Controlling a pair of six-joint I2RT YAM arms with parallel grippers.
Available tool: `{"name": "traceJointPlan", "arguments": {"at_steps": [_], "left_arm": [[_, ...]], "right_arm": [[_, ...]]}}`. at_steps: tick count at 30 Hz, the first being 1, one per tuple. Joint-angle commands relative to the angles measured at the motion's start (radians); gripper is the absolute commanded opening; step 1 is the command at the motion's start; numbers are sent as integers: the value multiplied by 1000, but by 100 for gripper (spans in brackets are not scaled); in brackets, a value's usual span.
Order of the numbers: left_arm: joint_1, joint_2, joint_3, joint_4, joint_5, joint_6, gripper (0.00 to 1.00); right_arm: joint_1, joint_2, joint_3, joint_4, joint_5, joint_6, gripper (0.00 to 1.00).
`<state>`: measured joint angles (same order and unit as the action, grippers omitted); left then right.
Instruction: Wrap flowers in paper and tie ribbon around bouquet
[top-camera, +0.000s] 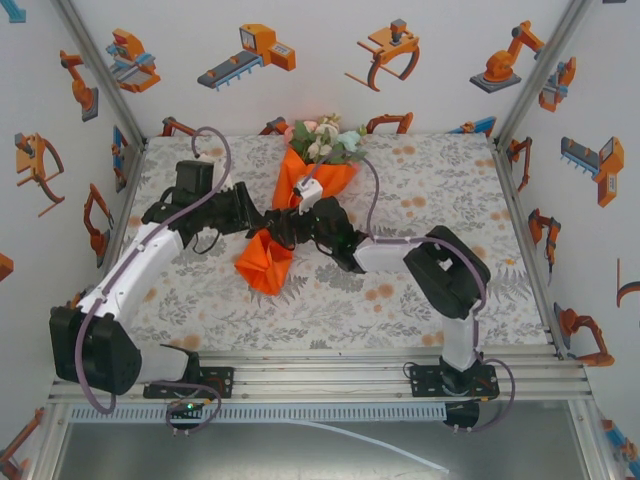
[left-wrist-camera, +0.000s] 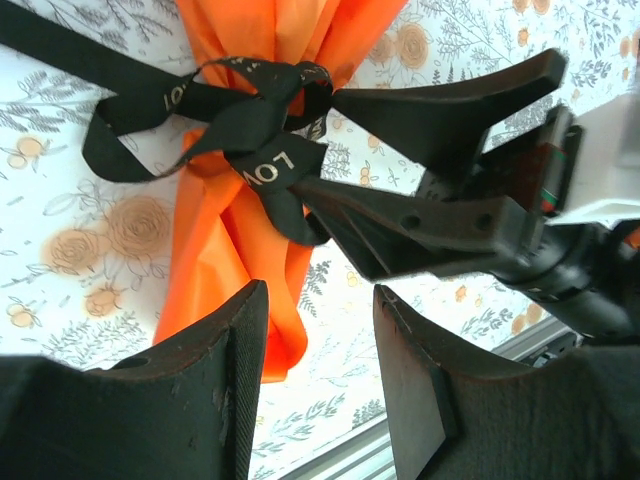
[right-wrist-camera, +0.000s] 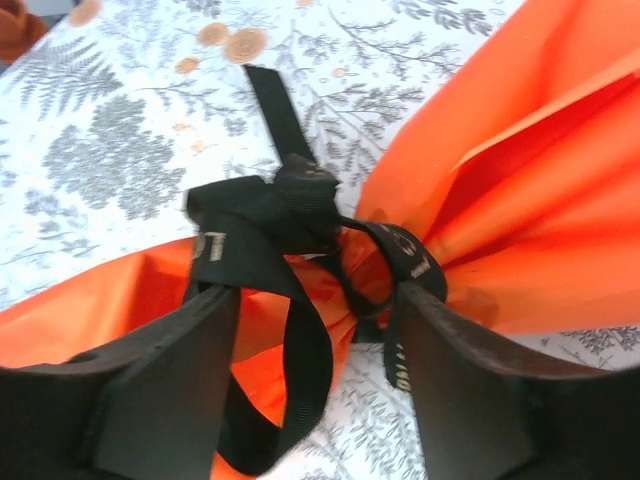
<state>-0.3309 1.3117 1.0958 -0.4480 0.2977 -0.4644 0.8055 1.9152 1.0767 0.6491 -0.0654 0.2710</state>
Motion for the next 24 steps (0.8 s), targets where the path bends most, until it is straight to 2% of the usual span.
{"name": "traceJointPlan", "arguments": {"at_steps": [1,5,8,10,12,14,19,24], "left_arm": [[-18,-40,-30,50,-46,-97,46],[-84,-68,-65,78,-119,-160,41],[-136,-46,-58,83,-187,-180,37],[-169,11,-18,72,-177,-152,31],[-220,68,30,49,-212,-117,30],[-274,128,86,12,-283,-85,30],[-432,277,210,-100,-597,31,30],[-480,403,280,-162,-695,108,32]], "right_arm": [[1,-101,-10,-123,-95,22,66],[-8,-160,24,-266,-84,84,66],[-62,-178,67,-399,-92,225,57],[-111,-185,87,-492,-100,322,51],[-143,-195,87,-563,-77,362,48],[-164,-215,73,-615,-38,383,48],[-201,-284,-2,-666,54,439,48],[-213,-338,-54,-688,102,446,49]]}}
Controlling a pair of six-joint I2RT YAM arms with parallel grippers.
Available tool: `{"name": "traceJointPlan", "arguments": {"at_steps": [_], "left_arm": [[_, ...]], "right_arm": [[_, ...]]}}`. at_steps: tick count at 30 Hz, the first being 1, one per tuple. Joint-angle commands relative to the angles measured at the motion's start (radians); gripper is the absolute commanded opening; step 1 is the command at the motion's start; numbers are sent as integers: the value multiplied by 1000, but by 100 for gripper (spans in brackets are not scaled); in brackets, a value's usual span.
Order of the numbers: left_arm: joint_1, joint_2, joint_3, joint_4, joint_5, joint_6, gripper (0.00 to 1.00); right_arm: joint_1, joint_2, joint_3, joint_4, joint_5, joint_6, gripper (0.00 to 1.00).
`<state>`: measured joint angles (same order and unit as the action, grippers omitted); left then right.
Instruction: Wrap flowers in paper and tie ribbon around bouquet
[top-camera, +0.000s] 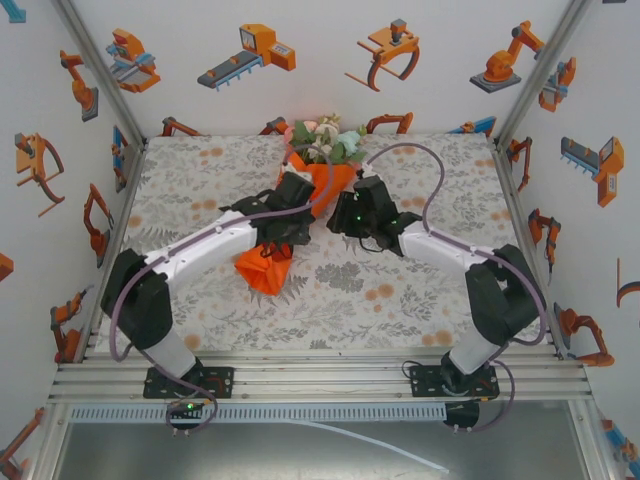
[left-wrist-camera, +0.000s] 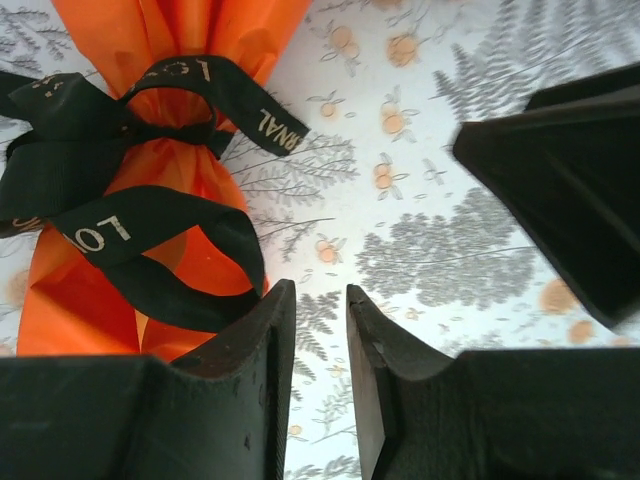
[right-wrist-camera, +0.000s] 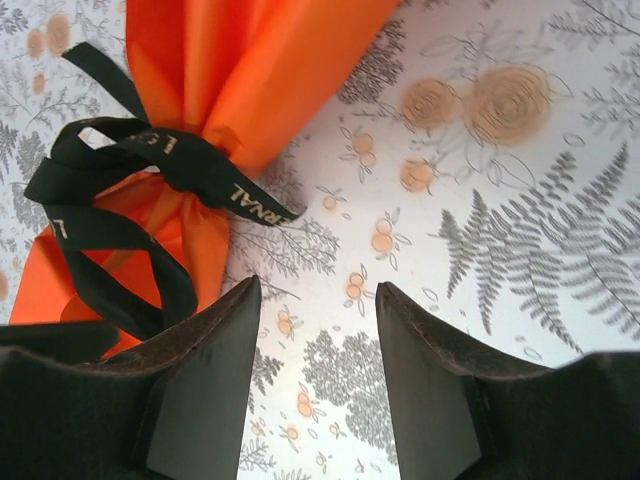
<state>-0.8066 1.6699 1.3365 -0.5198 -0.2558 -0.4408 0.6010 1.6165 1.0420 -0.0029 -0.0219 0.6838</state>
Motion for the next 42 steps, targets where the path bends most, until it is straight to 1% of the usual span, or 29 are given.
{"name": "traceJointPlan", "arguments": {"at_steps": [1,5,8,13,16,18,20,23,27,31,36,42], "left_arm": [[-5,67,50,-97,-137,102,33],[0,149,93,-138,-87,114,34],[0,193,118,-166,-94,99,35],[1,220,122,-188,-110,79,36],[1,208,100,-183,-121,73,38],[2,199,89,-178,-124,74,43],[3,192,81,-179,-138,78,44],[1,148,42,-131,-140,92,41],[3,39,-25,-29,-81,110,40],[3,6,-28,-35,-102,114,40],[19,41,-16,-80,-131,119,40],[35,100,-8,-92,-62,129,40]], "right_arm": [[-12,-49,-24,-40,60,31,50],[-19,-72,-44,-43,68,27,50],[-21,-80,-51,-46,71,24,50],[-22,-75,-54,-45,62,24,51],[-21,-72,-53,-45,59,25,51],[-21,-69,-52,-43,56,26,51],[-21,-66,-50,-42,50,29,51],[-21,-58,-47,-39,39,29,51],[-21,-48,-47,-39,35,30,51],[-21,-42,-49,-39,35,30,51],[-21,-38,-48,-38,32,31,51],[-21,-43,-55,-39,38,30,51]]}}
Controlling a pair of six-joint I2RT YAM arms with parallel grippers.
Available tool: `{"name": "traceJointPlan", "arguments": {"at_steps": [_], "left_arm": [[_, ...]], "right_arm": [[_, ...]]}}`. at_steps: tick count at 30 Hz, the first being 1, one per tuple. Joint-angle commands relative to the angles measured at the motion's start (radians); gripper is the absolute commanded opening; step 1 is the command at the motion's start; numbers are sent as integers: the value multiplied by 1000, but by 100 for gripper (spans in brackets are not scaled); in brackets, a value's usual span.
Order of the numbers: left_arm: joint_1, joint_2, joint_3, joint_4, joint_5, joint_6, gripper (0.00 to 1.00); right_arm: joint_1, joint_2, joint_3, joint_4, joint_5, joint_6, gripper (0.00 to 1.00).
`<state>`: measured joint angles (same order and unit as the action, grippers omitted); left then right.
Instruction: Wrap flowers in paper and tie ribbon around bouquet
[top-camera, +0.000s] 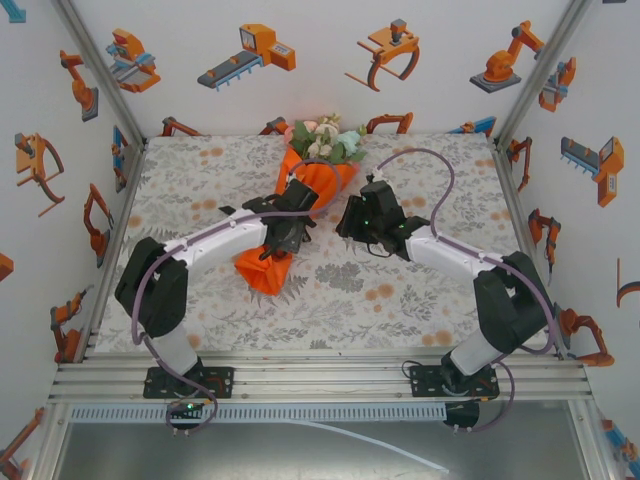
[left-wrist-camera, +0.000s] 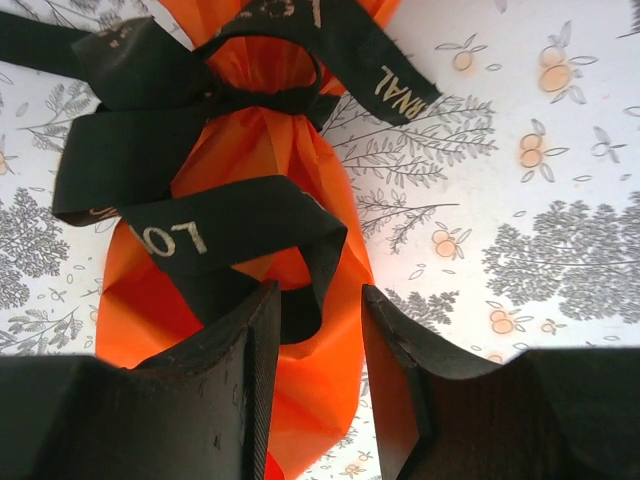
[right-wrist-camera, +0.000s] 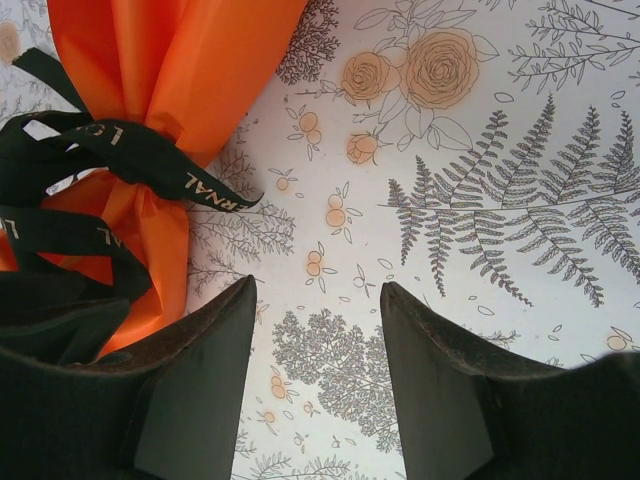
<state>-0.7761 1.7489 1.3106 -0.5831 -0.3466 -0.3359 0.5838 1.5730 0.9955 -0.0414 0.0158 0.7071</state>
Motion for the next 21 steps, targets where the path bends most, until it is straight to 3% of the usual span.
{"name": "traceJointPlan", "arguments": {"at_steps": [1,9,15,21], "left_arm": [[6,28,16,-23,33,29,40],[10,75,16,-8,47,44,39],[14,54,11,-14,39,30,21],[55,-39,15,-33,110,-16,16]], "right_arm": [[-4,1,-9,0,1,6,51],[-5,5,-12,-3,-1,9,52],[-4,-6,-6,-5,-5,9,52],[-4,-12,8,-15,-11,0,52]]}}
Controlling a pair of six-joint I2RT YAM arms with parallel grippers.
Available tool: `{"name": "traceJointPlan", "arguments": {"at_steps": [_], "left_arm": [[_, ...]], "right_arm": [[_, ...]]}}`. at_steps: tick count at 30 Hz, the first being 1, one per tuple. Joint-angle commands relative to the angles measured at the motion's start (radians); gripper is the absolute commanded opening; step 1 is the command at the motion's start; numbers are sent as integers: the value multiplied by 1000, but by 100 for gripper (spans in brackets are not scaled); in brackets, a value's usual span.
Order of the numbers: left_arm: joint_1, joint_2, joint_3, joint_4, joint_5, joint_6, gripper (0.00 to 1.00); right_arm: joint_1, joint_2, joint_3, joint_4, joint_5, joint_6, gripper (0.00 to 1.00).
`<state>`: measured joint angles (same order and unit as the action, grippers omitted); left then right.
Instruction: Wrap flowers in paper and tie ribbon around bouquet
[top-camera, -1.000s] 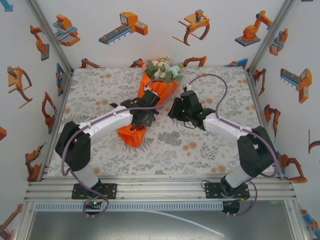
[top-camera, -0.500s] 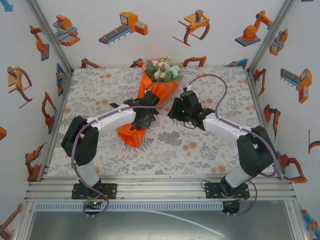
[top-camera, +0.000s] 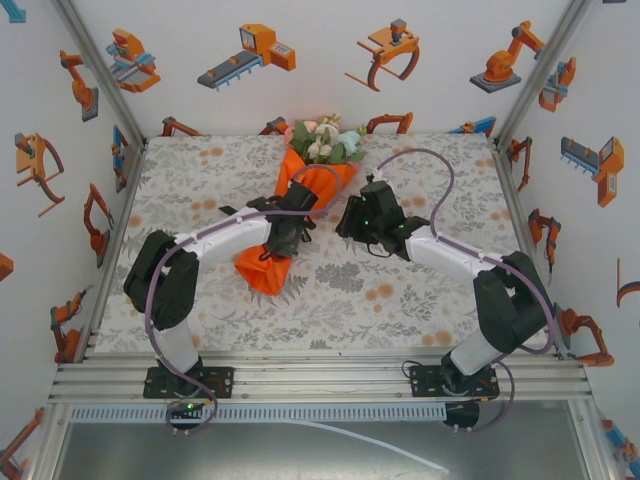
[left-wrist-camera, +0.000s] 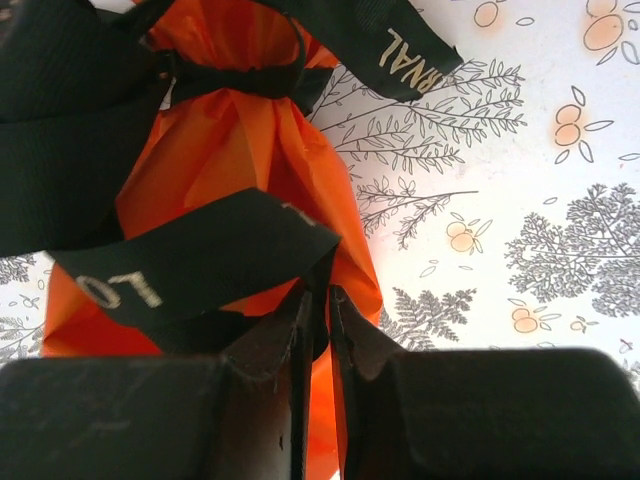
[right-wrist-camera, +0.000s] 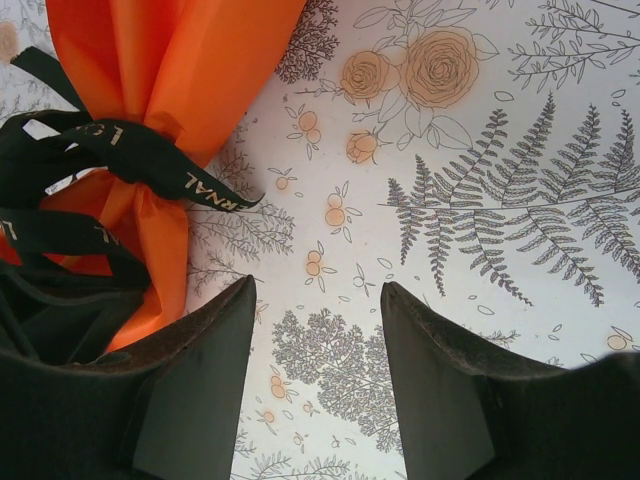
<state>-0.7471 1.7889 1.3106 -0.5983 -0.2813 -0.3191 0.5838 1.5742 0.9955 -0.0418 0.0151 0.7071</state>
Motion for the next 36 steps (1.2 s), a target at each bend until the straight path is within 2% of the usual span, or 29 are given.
{"name": "traceJointPlan", "arguments": {"at_steps": [1,3,8,15,17,19,25,34,36], "left_arm": [[39,-91,9,-13,64,-44,12],[67,-106,-4,0,102,-66,0],[118,-150,-27,40,170,-119,0],[238,-224,-83,128,154,-265,0],[280,-212,-92,154,196,-298,0],[306,-195,-93,175,237,-327,0],[320,-167,-75,213,286,-359,0],[326,-150,-53,216,295,-345,0],[327,-143,-50,215,303,-344,0]], "right_arm": [[-5,-12,8,-11,-15,0,52],[-4,-8,10,3,-26,-1,52],[11,12,37,42,-48,-40,52],[85,123,174,120,-68,-206,52],[112,176,235,130,-69,-244,50],[126,226,284,134,-62,-219,46],[136,362,376,175,-123,-69,44],[146,465,437,219,-88,-98,41],[146,476,443,228,-90,-100,34]]}}
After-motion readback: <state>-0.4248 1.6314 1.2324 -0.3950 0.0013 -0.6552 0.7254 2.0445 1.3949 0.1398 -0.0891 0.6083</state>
